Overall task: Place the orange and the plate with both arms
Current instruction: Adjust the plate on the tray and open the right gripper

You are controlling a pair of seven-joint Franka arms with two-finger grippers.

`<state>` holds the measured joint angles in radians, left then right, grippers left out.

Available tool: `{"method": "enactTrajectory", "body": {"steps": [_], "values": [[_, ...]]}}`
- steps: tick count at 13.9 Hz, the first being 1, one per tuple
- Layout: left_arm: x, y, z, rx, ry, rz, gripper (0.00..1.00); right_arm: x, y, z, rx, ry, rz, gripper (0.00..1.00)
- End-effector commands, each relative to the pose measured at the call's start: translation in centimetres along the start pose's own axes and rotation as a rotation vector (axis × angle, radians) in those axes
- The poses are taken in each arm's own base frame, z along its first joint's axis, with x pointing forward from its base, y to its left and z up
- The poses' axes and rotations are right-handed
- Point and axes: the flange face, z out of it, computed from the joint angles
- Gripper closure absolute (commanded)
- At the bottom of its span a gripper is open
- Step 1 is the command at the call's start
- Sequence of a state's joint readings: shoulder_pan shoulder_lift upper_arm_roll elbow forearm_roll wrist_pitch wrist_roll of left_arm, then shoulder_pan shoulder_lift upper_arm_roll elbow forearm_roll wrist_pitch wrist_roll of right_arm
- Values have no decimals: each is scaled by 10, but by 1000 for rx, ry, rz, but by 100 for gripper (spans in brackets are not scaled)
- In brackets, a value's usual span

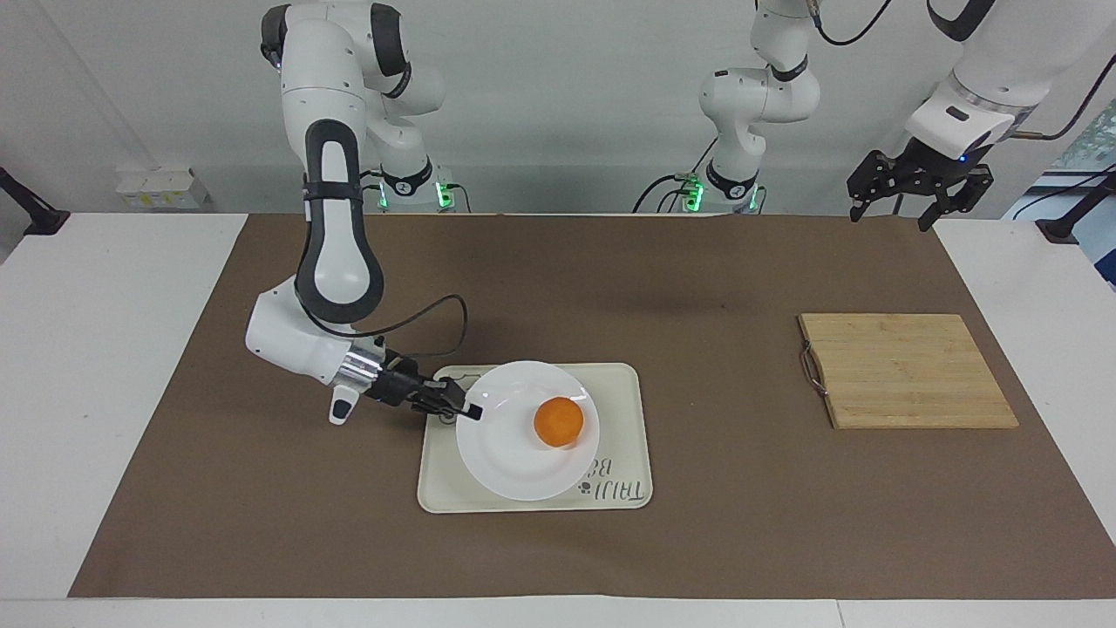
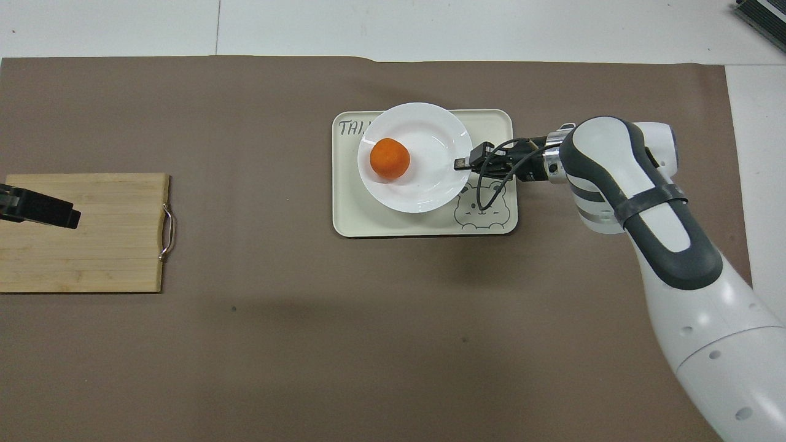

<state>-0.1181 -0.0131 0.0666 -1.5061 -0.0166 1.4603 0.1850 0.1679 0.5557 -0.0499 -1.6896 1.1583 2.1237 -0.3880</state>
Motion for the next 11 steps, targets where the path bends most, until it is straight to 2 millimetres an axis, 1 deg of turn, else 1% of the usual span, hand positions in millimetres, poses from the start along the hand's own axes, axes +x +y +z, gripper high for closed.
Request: {"method": "enactTrajectory", "body": {"steps": [1, 3, 8, 9, 11], "values": [[-5, 1, -1, -10, 4, -7, 0, -4, 7, 0, -32, -28, -35, 100], [-5, 2, -1, -10, 4, -5, 0, -7, 13, 1, -49, -40, -35, 100], [-5, 2, -1, -10, 4, -5, 0, -14, 19, 5, -64, -44, -24, 100], [-5, 2, -1, -10, 4, -5, 0, -13, 20, 4, -64, -43, -18, 85], [-5, 2, -1, -10, 4, -4, 0, -13, 21, 1, -59, -47, -15, 49]]}}
